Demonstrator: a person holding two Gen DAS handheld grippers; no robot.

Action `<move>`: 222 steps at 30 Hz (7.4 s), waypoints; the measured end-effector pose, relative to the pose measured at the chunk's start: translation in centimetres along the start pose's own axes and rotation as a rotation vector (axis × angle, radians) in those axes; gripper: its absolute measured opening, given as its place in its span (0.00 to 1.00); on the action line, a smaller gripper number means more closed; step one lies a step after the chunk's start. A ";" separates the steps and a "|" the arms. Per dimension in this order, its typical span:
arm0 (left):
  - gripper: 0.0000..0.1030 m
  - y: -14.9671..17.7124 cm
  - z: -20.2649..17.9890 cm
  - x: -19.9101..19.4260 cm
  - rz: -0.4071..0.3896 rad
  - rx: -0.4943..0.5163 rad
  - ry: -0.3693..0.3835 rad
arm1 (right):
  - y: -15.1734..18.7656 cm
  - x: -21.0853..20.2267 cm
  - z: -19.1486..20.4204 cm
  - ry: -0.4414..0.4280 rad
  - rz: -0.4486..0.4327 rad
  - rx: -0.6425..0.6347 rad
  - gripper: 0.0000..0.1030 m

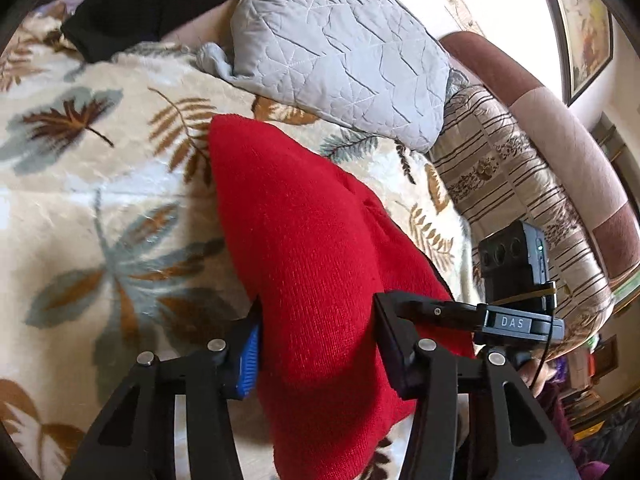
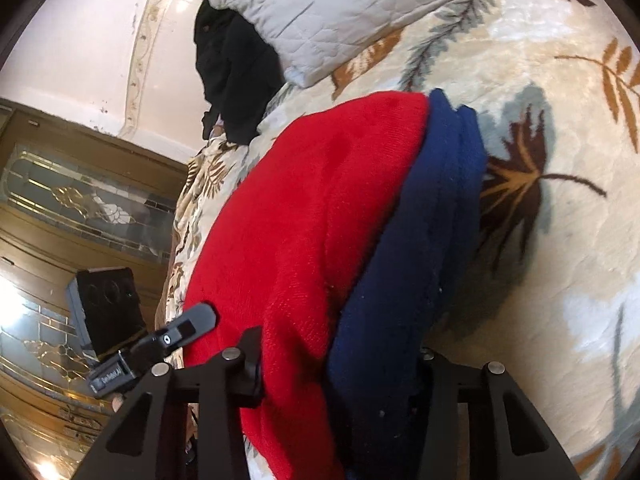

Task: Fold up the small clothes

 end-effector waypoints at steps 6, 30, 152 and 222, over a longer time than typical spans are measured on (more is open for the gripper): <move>0.58 1.2 1.2 1.2 0.095 -0.012 -0.065 | 0.3 1.2 -0.6 0.018 0.033 0.017 0.50; 0.70 -0.9 -0.8 -5.0 -0.121 0.354 -0.676 | -7.0 -0.4 4.0 0.195 -0.219 -0.090 0.42; 0.76 3.2 -1.9 -3.8 0.001 0.320 -0.701 | 5.0 -7.6 0.4 0.096 -0.276 0.000 0.57; 0.81 0.9 2.8 -3.6 -0.009 0.090 -0.436 | 1.9 -4.9 -3.2 0.018 -0.181 0.163 0.69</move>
Point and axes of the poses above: each gripper's, at about its wrist camera, not at the fingertips, and x roughly the way its jaws point, z to its left, y to its underside, the point moved 5 cm from there along x, roughly the way its jaws point, and after that the axes turned 12 degrees about x, right-handed, at the moved point
